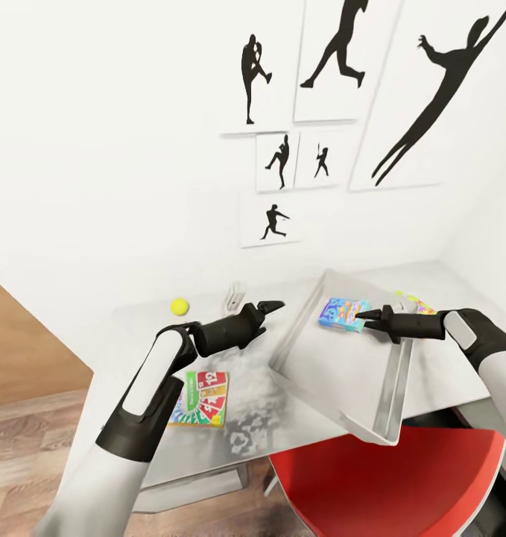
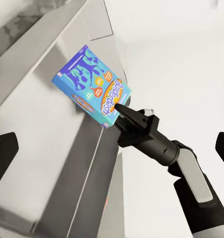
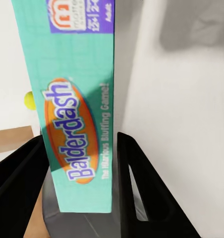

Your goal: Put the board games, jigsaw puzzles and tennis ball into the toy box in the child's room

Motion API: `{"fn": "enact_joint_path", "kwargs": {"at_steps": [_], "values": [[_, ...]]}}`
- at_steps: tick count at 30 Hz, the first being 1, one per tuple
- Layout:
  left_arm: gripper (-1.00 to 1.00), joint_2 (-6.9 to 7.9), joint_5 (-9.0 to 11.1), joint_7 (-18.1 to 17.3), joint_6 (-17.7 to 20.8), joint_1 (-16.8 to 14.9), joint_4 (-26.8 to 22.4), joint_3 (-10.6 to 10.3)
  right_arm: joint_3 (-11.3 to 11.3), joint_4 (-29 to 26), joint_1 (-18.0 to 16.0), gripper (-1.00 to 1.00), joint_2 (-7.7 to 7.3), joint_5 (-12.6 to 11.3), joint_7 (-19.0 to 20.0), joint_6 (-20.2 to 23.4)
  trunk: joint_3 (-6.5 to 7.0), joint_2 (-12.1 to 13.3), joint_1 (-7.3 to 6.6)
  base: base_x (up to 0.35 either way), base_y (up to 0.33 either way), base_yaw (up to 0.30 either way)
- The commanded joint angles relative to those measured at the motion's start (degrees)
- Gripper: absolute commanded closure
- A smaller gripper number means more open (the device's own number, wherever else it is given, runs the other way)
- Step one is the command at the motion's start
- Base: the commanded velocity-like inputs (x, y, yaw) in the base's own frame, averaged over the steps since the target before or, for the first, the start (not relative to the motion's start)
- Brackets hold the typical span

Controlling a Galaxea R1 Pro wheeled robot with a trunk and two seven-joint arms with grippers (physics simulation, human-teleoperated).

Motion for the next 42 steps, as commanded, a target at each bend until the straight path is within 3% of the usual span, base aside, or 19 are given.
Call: {"fn": "enact_joint_path", "kwargs": {"at_steps": [1,6,10,11,14,19,29,42], "values": [[-1.0,-0.02,0.7,0.3,0.6,0.1,-1.9,0.1,0.2,0.0,-0.1,1.0,-0.05,0.0,0.3,0.1,-0.15,-0.1,0.03,0.0,0.0,0.0],[-1.0,-0.09,2.9,0.2,2.4,-0.9,-4.4,0.3,0.2,-0.1,-0.1,1.0,0.01,0.0,0.3,0.1,-0.25,-0.1,0.03,0.0,0.0,0.0],[-1.0,-0.05,8.6,0.7,3.3,-4.2,-5.5,0.2,0.1,-0.4,-0.1,1.0,0.07,-0.1,0.3,0.1,-0.28,-0.1,0.03,0.0,0.0,0.0],[-1.0,-0.05,8.6,0.7,3.3,-4.2,-5.5,0.2,0.1,-0.4,-0.1,1.0,0.07,-0.1,0.3,0.1,-0.29,-0.1,0.03,0.0,0.0,0.0],[-1.0,-0.06,11.9,1.3,3.7,-6.0,-5.8,0.2,0.1,-0.5,-0.2,1.0,0.02,-0.1,0.3,0.1,-0.3,-0.1,0.03,0.0,0.0,0.0],[-1.0,-0.08,14.2,1.9,3.9,-7.4,-6.1,0.2,0.1,-0.6,-0.2,1.0,0.05,-0.1,0.3,0.1,-0.34,-0.1,0.03,0.0,0.0,0.0],[-1.0,-0.09,15.7,2.3,4.0,-8.5,-6.0,0.2,0.1,-0.7,-0.3,1.0,0.13,-0.1,0.3,0.1,-0.88,-0.1,0.03,0.0,0.0,0.0],[-1.0,-0.02,15.9,2.3,4.0,-8.4,-5.9,0.0,0.1,-0.7,-0.4,1.0,0.23,-0.1,0.3,0.1,-2.02,-0.1,0.03,0.0,0.0,0.0]]}}
